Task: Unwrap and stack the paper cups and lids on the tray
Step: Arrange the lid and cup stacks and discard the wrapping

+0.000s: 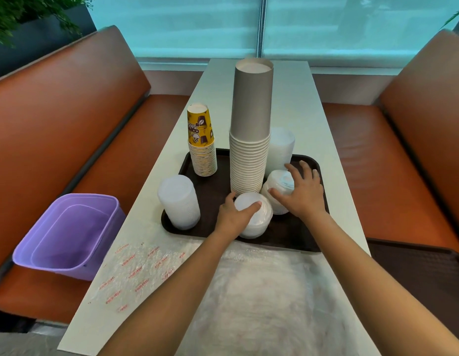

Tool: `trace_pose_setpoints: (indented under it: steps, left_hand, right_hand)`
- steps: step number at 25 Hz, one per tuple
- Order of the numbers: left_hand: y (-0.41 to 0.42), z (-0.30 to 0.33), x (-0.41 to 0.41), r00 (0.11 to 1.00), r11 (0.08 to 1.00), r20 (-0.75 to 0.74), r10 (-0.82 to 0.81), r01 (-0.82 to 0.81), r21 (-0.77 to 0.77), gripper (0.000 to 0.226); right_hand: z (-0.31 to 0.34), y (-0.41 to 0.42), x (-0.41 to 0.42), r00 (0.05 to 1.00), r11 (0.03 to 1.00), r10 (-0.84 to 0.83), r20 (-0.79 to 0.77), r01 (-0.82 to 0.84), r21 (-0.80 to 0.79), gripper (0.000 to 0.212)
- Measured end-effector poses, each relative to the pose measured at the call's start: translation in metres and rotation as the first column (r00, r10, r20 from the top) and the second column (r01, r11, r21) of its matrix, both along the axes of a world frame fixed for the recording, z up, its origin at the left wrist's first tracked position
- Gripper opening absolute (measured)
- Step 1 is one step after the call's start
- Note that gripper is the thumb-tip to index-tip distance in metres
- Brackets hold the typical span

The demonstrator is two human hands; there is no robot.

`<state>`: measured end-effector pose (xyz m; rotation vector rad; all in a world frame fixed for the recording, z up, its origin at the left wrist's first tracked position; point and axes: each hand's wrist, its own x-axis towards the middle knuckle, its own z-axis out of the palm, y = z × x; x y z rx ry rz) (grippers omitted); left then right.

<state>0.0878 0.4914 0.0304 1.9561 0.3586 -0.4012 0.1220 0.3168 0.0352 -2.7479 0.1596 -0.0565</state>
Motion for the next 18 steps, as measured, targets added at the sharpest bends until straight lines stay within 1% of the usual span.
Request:
trace_pose_setpoints:
  steps: [2,4,7,9,12,16,18]
  left_hand:
    - [-0.001,-0.003,0.002,1.000,1.000,-0.010,-0.013,0.013,0.023,0.082]
    - [-0.001,-0.006,0.004,0.999,0.999,-0.029,-0.016,0.017,0.042,0.079]
    - [-0.001,-0.008,0.006,0.999,0.998,-0.036,-0.011,0.014,0.062,0.076]
    - [-0.001,-0.009,0.006,1.000,0.998,-0.025,-0.005,0.007,0.066,0.075]
    - [0.000,-0.009,0.006,1.000,0.998,-0.026,-0.009,0.011,0.061,0.075]
    - [0.000,-0.009,0.006,0.999,0.999,-0.042,-0.011,0.013,0.050,0.073]
    - [-0.004,-0.009,0.005,0.999,0.999,-0.045,-0.028,0.029,0.035,0.067]
  right_hand:
    - [-0.003,-0.002,0.005,0.999,0.998,-0.008,-0.037,0.010,0.056,0.087]
    - [-0.009,-0.003,0.010,0.993,0.994,0.046,-0.111,-0.034,0.104,0.087]
    - [-0.019,-0.003,0.011,0.985,0.966,0.136,-0.104,-0.108,0.236,0.076]
    - [-0.023,0.000,0.008,0.985,0.960,0.153,-0.075,-0.130,0.249,0.070]
    - [-0.029,0.003,0.002,0.985,0.964,0.169,-0.021,-0.160,0.213,0.065]
    - [-0.032,0.000,0.003,0.985,0.951,0.175,-0.001,-0.169,0.258,0.066]
    - [-0.033,-0.005,0.005,0.988,0.950,0.153,-0.005,-0.145,0.278,0.065]
